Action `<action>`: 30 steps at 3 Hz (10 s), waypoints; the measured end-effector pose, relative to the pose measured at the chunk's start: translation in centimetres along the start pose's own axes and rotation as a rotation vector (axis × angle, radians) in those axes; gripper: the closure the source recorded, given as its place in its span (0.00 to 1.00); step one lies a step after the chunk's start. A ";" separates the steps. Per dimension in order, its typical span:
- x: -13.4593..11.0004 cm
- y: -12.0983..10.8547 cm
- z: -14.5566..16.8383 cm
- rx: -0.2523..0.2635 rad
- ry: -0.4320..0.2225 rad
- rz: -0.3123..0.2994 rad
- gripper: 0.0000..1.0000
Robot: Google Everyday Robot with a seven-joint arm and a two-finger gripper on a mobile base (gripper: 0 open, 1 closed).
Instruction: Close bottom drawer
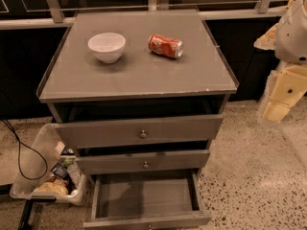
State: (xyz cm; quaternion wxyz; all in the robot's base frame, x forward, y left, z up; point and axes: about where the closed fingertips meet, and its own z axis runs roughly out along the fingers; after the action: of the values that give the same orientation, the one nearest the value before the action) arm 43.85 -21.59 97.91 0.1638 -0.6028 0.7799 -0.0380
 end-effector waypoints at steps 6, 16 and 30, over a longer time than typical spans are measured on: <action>1.2 9.2 9.7 -0.077 -0.197 -0.048 0.65; 9.4 17.7 51.3 -0.243 -0.202 0.240 1.00; 15.5 25.4 78.0 -0.375 -0.242 0.403 0.00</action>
Offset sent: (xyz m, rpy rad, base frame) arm -0.0059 0.0036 -0.0133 0.0300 -0.0070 0.0096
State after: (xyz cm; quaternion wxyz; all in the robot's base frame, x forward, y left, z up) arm 40.38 -18.70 14.53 0.1458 -0.4555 0.8522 0.2120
